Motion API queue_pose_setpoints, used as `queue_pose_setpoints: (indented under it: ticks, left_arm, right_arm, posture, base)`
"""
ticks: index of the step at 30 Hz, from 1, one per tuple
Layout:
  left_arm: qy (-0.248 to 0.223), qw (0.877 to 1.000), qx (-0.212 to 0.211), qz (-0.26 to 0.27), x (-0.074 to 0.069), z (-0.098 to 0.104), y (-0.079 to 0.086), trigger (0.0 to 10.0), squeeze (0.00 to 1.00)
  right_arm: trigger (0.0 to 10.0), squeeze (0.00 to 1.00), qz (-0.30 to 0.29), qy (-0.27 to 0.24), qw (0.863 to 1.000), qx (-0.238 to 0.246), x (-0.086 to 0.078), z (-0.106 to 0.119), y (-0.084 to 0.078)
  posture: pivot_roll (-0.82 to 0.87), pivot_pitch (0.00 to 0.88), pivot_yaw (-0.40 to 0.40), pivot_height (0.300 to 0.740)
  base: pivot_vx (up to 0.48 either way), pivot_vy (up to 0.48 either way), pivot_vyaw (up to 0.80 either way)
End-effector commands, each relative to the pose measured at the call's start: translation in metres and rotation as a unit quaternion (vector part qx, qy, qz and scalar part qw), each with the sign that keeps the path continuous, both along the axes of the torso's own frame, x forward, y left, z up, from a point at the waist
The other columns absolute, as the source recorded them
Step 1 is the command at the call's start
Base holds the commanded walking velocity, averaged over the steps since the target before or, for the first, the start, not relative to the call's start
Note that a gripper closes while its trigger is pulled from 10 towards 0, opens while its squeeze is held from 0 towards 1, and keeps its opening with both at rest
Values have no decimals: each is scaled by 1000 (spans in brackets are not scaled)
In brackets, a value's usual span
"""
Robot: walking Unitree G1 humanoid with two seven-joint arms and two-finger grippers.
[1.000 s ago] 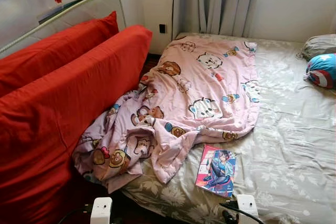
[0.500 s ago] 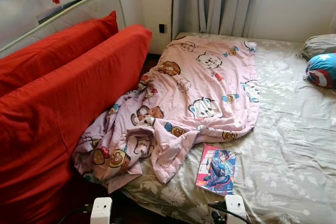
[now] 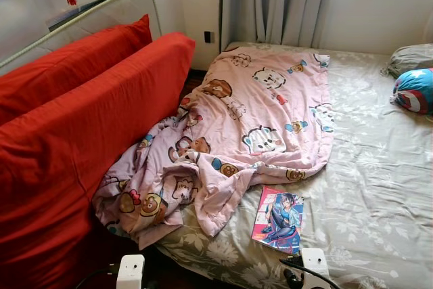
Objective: Clean up the room
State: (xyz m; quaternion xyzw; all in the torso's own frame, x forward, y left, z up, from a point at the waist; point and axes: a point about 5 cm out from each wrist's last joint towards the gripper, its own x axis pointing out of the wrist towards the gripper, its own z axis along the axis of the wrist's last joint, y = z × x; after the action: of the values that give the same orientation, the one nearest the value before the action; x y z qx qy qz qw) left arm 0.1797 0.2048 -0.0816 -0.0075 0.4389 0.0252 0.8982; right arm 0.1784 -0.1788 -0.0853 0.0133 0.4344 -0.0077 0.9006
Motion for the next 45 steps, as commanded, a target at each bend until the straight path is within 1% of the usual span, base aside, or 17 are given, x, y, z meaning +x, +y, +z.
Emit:
queue_pose_setpoints:
  ticks: [1, 5, 7, 14, 20, 21, 23, 27, 28, 31, 36, 37, 39, 41, 42, 43, 45]
  left_arm:
    - [8, 1000, 0, 3, -4, -2, 1, 10000, 0]
    - [8, 1000, 0, 2, -4, -2, 1, 10000, 0]
    - [7, 1000, 0, 2, -4, -2, 1, 10000, 0]
    - [6, 1000, 0, 4, -4, -2, 1, 10000, 0]
    - [4, 1000, 7, 1, -3, -1, 2, 10000, 0]
    - [3, 1000, 6, 2, -3, -1, 2, 10000, 0]
    - [-4, 1000, -4, 3, -3, -1, 1, 10000, 0]
    - [-18, 1000, -10, 0, -1, 1, 0, 10000, 0]
    - [-34, 999, -11, -2, 0, 2, 0, 10000, 0]
    - [-47, 999, -12, -4, 2, 4, 0, 10000, 0]
    - [-79, 997, -14, -13, 4, 8, -1, 10000, 0]
    - [-79, 997, -14, -13, 4, 8, -1, 10000, 0]
    - [-90, 996, -14, -17, 5, 9, 0, 10000, 0]
    - [-96, 995, -14, -17, 6, 10, 0, 10000, 0]
    - [-104, 994, -15, -15, 6, 11, 0, 10000, 0]
    - [-104, 994, -15, -15, 6, 11, 0, 10000, 0]
    - [-125, 992, -19, -2, 7, 13, 1, 10000, 0]
  right_arm:
    - [10000, 0, -6, 9, 1000, 3, -4, -2, -2]
    - [10000, 0, -8, 12, 1000, 0, -9, -2, -14]
    - [10000, 0, -10, 12, 1000, 0, -9, -2, -16]
    - [10000, 0, -12, 16, 1000, 0, -12, -3, -17]
    - [10000, 0, -11, 20, 1000, 2, -13, -5, -11]
    - [10000, 0, -10, 18, 1000, 3, -11, -4, -9]
    - [10000, 0, -6, 2, 1000, 7, -1, -1, 2]
    - [10000, 0, -8, -20, 1000, 11, 5, 3, 4]
    - [10000, 0, -11, -38, 999, 13, 9, 6, 2]
    - [10000, 0, -12, -54, 998, 11, 13, 9, 1]
    - [10000, 0, -24, -135, 990, 12, 39, 28, -7]
    - [10000, 0, -24, -135, 990, 12, 39, 28, -7]
    - [10000, 0, -28, -180, 983, 16, 51, 39, -7]
    - [10000, 0, -30, -203, 979, 18, 56, 45, -7]
    - [10000, 0, -32, -227, 973, 20, 61, 51, -6]
    - [10000, 0, -32, -227, 973, 20, 61, 51, -6]
    - [10000, 0, -34, -276, 960, 21, 70, 64, -4]
  posture:
    - [-68, 0, 25, 740]
    - [-67, 0, 24, 740]
    - [-66, 0, 23, 740]
    - [-65, 0, 20, 740]
    - [-66, 2, 18, 740]
    - [-66, 2, 18, 740]
    - [-64, 9, 17, 740]
    - [-64, 19, 17, 740]
    - [-66, 22, 17, 740]
    - [-66, 28, 16, 740]
    - [-58, 36, 19, 740]
    - [-58, 36, 19, 740]
    - [-60, 37, 23, 740]
    - [-60, 37, 23, 740]
    - [-60, 33, 26, 740]
    - [-60, 33, 26, 740]
    - [-60, 25, 29, 740]
  base:
    - [262, 0, 0]
    - [263, 0, 0]
    - [268, 0, 0]
    - [271, 0, 0]
    - [216, 0, 0]
    - [0, 0, 0]
    - [0, 0, 0]
    - [0, 0, 0]
    - [0, 0, 0]
    - [0, 0, 0]
    - [0, 0, 0]
    - [0, 0, 0]
    - [0, 0, 0]
    - [0, 0, 0]
    - [0, 0, 0]
    - [0, 0, 0]
    - [0, 0, 0]
